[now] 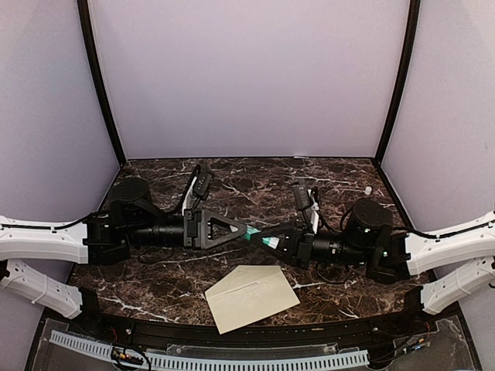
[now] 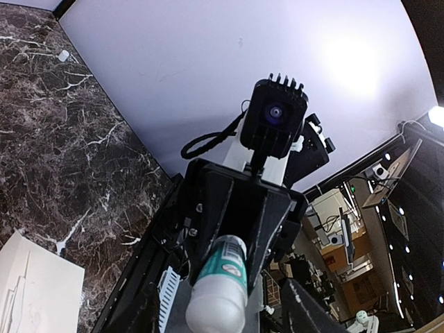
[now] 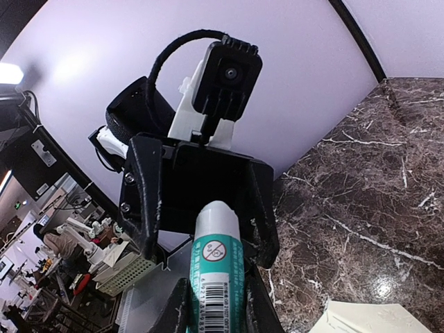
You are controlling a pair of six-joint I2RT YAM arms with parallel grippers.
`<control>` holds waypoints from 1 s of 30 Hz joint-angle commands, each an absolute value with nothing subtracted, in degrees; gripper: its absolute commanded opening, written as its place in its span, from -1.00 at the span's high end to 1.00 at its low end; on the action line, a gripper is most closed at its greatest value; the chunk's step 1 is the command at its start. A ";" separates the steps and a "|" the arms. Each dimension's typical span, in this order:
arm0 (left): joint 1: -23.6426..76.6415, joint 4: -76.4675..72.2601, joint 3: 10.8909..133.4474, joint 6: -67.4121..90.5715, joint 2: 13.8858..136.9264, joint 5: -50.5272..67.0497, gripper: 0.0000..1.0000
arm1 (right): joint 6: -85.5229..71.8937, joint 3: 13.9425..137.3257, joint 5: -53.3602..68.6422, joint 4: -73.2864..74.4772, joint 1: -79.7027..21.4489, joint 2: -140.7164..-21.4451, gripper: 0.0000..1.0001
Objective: Place the letter into the envelope and seal it
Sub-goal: Seal the envelope flap on the envelope.
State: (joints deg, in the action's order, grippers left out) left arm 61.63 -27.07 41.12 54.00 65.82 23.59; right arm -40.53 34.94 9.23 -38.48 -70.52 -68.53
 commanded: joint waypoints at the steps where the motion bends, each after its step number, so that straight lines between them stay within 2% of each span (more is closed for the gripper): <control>1: 61.66 -30.29 42.62 54.84 66.03 24.75 -0.06 | -39.61 36.90 10.38 -41.49 -71.24 -69.01 0.95; 2: 61.65 -30.31 42.63 54.93 66.11 24.81 -0.02 | -39.54 36.96 10.43 -41.42 -71.23 -69.10 0.95; 4: 61.69 -30.36 42.63 55.15 66.29 25.23 0.22 | -39.52 36.92 10.21 -41.15 -71.22 -69.16 0.95; 6: 61.65 -30.64 42.51 55.31 66.60 25.86 0.36 | -39.47 36.92 9.96 -40.88 -71.26 -69.15 0.95; 9: 61.64 -31.05 42.18 55.87 66.99 26.69 0.41 | -39.42 36.83 9.39 -40.36 -71.21 -68.98 0.95; 14: 61.64 -31.66 41.53 55.95 66.78 27.01 0.80 | -39.46 36.99 8.80 -37.90 -71.27 -68.55 0.88; 17: 61.65 -31.13 41.16 55.79 66.40 27.14 0.98 | -39.41 37.00 8.91 -35.53 -71.20 -67.82 0.66; 22: 61.61 -28.24 40.86 54.98 65.90 29.01 1.00 | -38.29 37.49 12.01 -28.66 -71.23 -65.54 -0.04; 24: 61.61 -24.68 41.87 53.52 65.96 30.36 1.00 | -36.92 39.00 14.82 -23.45 -71.11 -65.14 -0.23; 27: 61.61 -16.73 44.56 49.73 66.74 33.35 1.00 | -34.54 42.75 19.03 -13.93 -70.93 -66.17 -0.42; 30: 61.61 -11.93 46.46 47.16 67.76 36.24 1.00 | -32.89 45.13 21.36 -7.94 -70.92 -67.43 -0.40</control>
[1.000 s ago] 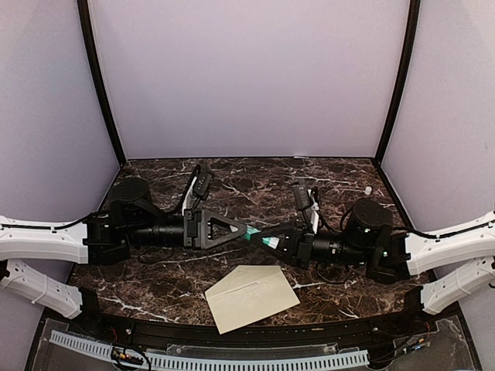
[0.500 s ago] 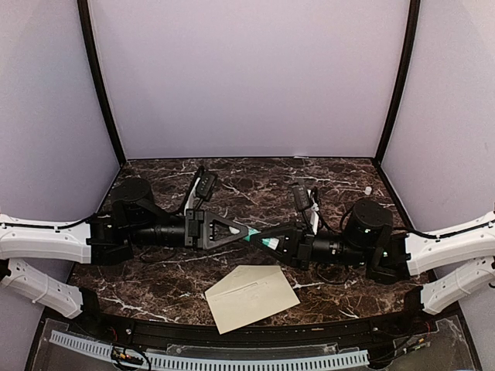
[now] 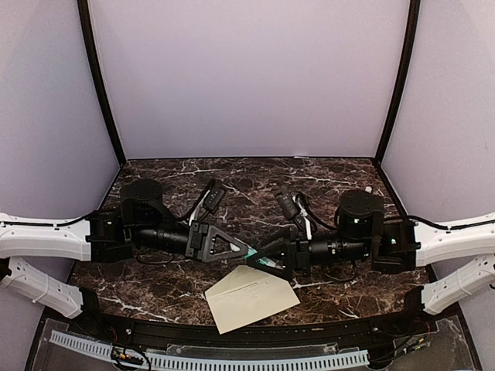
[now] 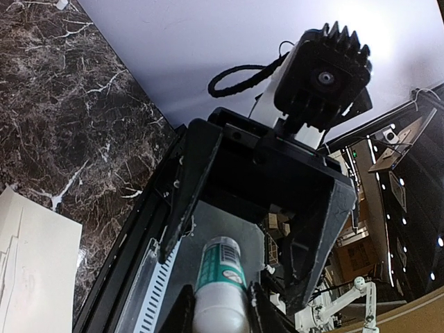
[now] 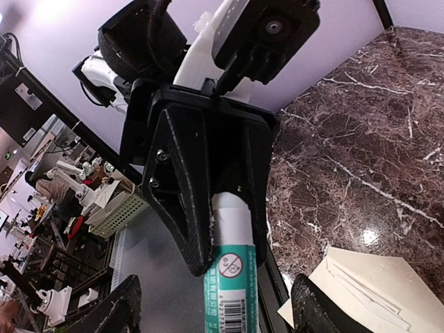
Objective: Place the letter into the envelope and seal it
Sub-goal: Seal the envelope flap on the envelope.
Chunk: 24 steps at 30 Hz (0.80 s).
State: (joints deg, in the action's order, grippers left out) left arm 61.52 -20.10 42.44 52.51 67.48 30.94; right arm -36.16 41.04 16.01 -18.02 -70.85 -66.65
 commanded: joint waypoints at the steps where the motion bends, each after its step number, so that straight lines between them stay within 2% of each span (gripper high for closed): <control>1: 61.66 -10.04 47.32 46.09 68.47 37.71 1.00 | -32.95 45.10 22.24 -7.98 -70.95 -67.63 -0.40; 4: 61.61 -6.83 49.06 44.36 69.85 40.27 1.00 | -33.00 45.52 24.74 -8.05 -70.99 -69.21 -0.33; 12: 61.61 -5.79 50.95 43.20 72.99 42.91 1.00 | -33.55 47.32 29.51 -11.92 -71.44 -75.58 0.08; 20: 61.61 -5.81 50.76 43.16 74.04 43.52 1.00 | -33.05 48.89 30.06 -12.18 -72.04 -78.44 0.26; 24: 61.61 -6.27 50.55 43.27 74.05 43.14 1.00 | -33.40 48.56 29.84 -12.51 -71.99 -78.52 0.46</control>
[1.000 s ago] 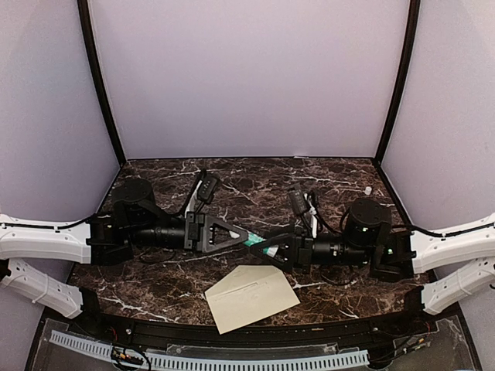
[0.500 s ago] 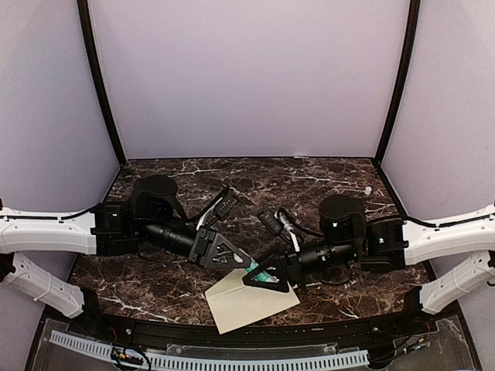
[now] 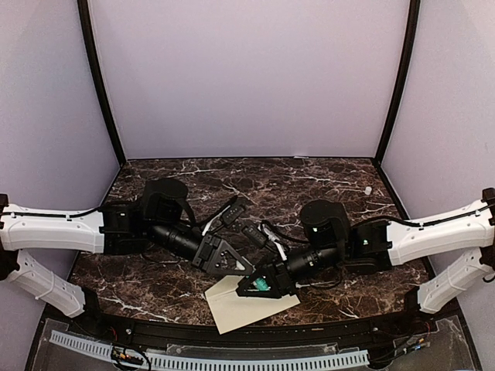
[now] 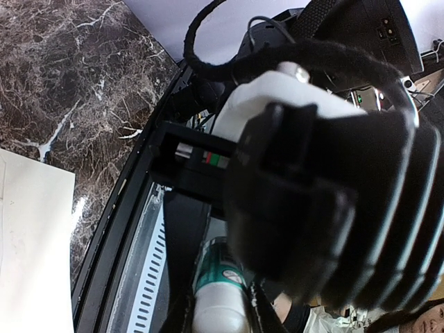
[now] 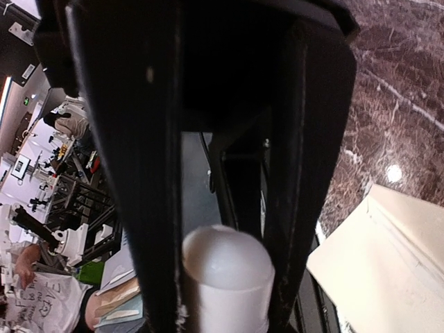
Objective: Place the letter into the envelope and seal it
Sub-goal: Seal the envelope flap on the envelope.
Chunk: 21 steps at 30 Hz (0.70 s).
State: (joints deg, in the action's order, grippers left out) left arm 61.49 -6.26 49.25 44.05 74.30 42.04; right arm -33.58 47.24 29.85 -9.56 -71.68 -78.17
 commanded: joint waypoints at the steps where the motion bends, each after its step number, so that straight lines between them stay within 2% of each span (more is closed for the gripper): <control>1: 61.61 -6.26 50.54 43.21 74.15 43.04 1.00 | -33.55 48.38 29.69 -12.63 -72.02 -78.41 0.51; 6: 61.61 -4.70 50.43 42.22 73.76 40.73 0.96 | -34.33 47.33 27.04 -12.30 -72.06 -77.61 0.90; 8: 61.61 -4.48 50.37 42.07 73.36 40.17 0.83 | -34.96 46.39 25.95 -12.89 -72.03 -76.78 0.98; 12: 61.61 -2.36 50.52 40.71 71.96 37.50 -0.03 | -36.37 44.64 21.83 -12.86 -71.99 -74.77 1.00; 14: 61.38 0.69 51.03 38.82 70.46 34.90 -0.28 | -37.42 43.52 19.16 -12.54 -71.80 -73.47 1.00; 18: 57.88 8.35 51.40 35.27 65.99 30.27 -0.53 | -40.74 39.74 13.31 -13.22 -70.89 -70.07 1.00; 21: 52.63 10.55 48.69 33.84 62.68 31.11 -0.61 | -43.24 35.89 9.28 -15.13 -69.77 -67.34 1.00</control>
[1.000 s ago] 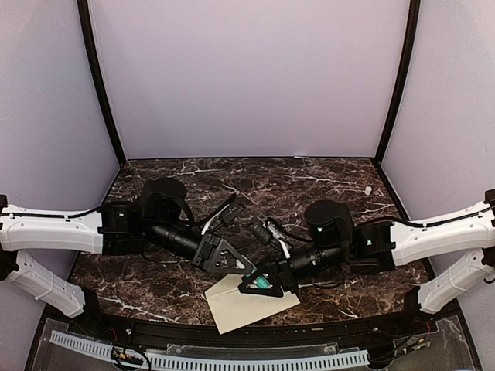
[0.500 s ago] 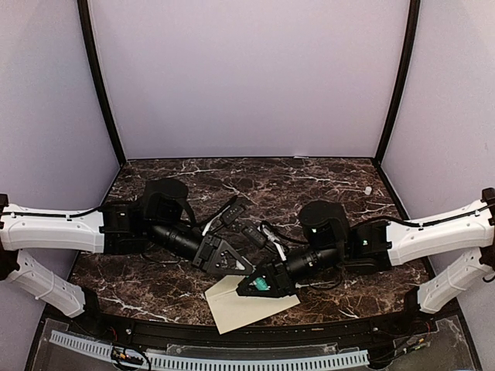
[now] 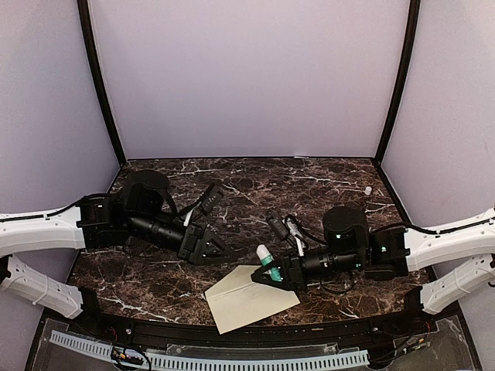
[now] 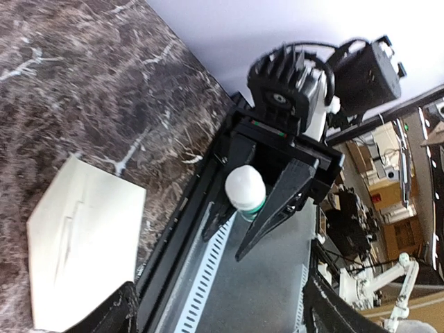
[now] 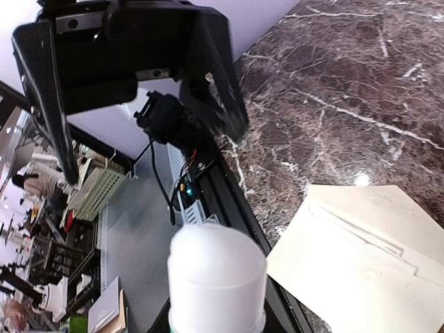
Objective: Place the letter into the envelope and seal it
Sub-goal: Seal the envelope flap on the envelope.
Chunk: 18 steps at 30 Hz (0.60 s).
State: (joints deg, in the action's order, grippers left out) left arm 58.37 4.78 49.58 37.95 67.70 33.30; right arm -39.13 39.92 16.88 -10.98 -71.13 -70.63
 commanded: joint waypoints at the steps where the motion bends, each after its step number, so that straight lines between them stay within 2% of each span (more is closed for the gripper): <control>1: 49.87 10.59 47.99 33.58 62.45 32.37 -0.63 | -43.91 34.75 8.19 -15.80 -69.32 -66.61 1.00; 5: 45.86 11.87 46.93 29.45 68.31 35.70 -0.63 | -44.64 32.48 3.87 -15.79 -68.44 -64.02 1.00; 10: 44.80 20.30 53.27 19.05 80.87 37.19 -0.41 | -44.50 31.55 0.21 -15.52 -68.15 -61.49 1.00; 18: 44.74 20.03 56.46 14.62 92.78 37.60 -0.30 | -45.05 30.13 -2.93 -17.59 -68.15 -59.23 1.00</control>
State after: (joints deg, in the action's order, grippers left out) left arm 44.93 18.41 54.19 19.20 91.11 35.92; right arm -44.42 31.07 -0.51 -14.17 -68.49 -60.01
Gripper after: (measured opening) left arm 0.662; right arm 0.211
